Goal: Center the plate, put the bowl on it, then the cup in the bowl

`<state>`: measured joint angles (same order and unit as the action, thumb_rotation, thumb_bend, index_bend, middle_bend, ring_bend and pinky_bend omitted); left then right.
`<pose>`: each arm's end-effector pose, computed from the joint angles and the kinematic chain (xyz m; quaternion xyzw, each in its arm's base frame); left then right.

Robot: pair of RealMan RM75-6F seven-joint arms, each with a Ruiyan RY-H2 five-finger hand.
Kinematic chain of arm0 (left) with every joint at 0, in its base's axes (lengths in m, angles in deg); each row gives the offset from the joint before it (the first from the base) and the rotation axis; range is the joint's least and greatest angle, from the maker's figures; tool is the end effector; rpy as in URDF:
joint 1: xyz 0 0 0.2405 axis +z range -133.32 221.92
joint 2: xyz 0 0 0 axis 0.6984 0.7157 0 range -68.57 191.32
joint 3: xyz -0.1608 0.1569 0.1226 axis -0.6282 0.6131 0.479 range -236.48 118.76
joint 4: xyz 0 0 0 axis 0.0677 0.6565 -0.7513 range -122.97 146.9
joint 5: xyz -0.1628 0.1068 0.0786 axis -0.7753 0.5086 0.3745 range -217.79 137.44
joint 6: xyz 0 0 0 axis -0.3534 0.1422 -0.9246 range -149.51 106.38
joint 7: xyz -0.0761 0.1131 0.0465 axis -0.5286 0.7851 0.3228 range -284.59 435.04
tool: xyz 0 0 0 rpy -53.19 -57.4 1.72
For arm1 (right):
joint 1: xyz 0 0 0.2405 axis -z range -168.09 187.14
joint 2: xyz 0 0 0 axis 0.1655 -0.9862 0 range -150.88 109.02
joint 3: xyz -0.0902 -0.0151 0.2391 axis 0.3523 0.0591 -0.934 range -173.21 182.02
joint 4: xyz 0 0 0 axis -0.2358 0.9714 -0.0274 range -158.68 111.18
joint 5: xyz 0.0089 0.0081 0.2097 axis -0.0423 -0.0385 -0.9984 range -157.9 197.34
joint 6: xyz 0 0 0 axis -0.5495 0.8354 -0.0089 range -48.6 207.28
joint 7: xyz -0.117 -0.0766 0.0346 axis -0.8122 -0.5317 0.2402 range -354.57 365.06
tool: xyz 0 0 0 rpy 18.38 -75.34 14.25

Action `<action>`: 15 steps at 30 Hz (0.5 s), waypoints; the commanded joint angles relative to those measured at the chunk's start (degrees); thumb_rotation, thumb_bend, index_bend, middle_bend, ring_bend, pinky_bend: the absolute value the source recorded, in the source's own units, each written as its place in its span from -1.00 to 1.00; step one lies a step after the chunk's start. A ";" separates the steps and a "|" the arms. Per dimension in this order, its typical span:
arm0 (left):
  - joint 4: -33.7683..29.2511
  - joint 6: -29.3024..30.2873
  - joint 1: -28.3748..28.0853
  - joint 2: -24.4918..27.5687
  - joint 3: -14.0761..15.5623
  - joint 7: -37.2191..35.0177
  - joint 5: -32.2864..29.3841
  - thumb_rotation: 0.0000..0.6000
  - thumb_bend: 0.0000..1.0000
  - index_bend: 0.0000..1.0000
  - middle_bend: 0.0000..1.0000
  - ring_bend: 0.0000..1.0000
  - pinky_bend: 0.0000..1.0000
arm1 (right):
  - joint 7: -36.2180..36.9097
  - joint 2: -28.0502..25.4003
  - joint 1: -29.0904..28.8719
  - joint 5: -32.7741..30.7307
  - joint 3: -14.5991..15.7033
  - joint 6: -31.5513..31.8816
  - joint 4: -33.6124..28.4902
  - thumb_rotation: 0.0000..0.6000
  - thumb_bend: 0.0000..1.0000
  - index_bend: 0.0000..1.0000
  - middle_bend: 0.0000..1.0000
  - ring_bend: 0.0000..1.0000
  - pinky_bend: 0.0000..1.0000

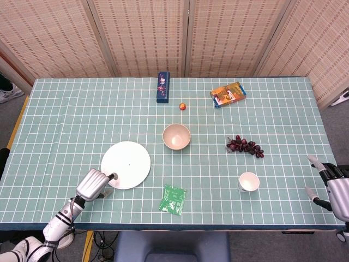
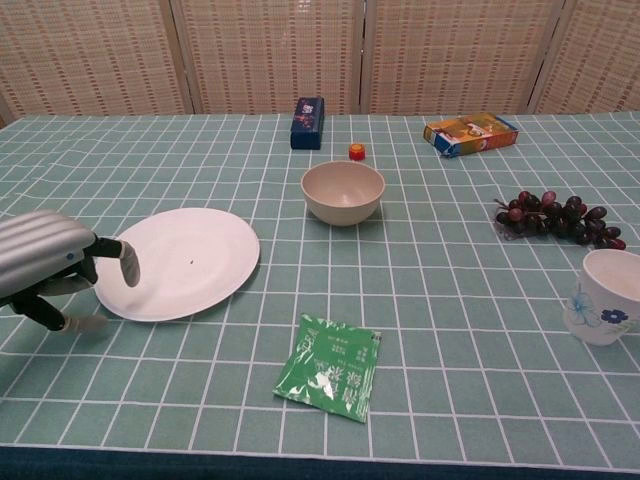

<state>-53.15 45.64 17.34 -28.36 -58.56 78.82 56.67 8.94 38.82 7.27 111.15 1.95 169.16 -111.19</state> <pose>-0.2568 0.2771 -0.0063 -0.7960 -0.2597 -0.3583 0.4130 -0.3227 -0.1657 0.1961 0.6172 -0.3298 0.3861 0.6011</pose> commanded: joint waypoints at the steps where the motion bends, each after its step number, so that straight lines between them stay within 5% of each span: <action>1: 1.13 -0.74 -0.47 -0.80 0.09 0.06 -0.76 1.00 -0.54 -0.18 0.95 0.92 1.00 | 0.00 -0.01 0.04 0.02 0.01 0.08 0.05 1.00 -0.48 -0.76 -0.39 -0.48 -0.27; 15: 3.19 -2.31 -1.89 -2.84 -0.28 0.33 -3.53 1.00 -0.54 -0.17 0.95 0.92 1.00 | 0.14 -0.25 0.37 -0.36 0.12 0.16 0.13 1.00 -0.48 -0.76 -0.39 -0.47 -0.27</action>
<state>-49.99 43.37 15.49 -31.16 -58.81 79.19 53.17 9.08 38.57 7.64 110.78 2.06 169.33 -111.05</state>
